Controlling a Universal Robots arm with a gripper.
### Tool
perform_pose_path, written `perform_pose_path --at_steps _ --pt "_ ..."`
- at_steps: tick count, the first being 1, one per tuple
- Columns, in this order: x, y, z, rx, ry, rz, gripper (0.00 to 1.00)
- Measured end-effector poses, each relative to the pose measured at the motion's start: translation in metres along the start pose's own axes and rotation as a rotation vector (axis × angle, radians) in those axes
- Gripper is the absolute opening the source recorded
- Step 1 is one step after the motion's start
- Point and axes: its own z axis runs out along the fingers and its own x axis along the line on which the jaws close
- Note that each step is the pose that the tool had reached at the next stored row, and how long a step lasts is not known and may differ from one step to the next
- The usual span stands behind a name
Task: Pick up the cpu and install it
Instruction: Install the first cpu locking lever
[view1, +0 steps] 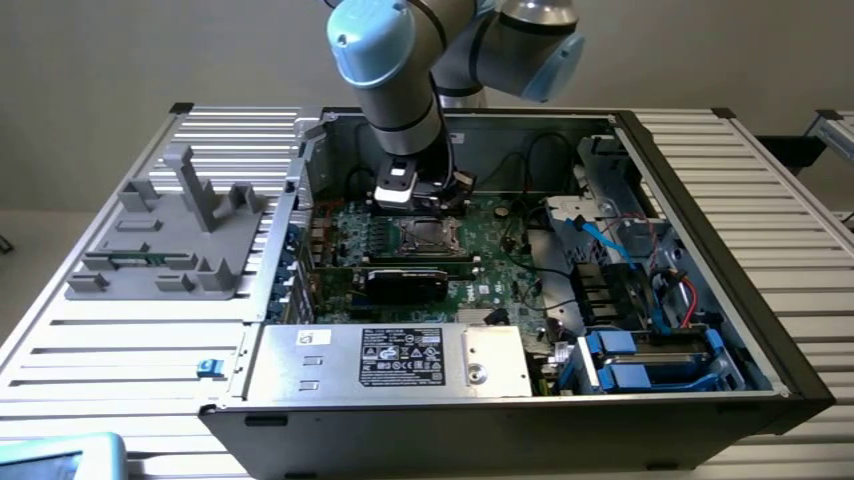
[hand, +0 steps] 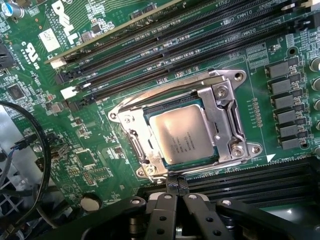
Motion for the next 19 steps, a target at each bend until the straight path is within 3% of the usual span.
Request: perform_pose_path --at_steps 19 --pt "0.0013 -0.0009 0.0007 0.0043 -0.0047 -0.010 0.11"
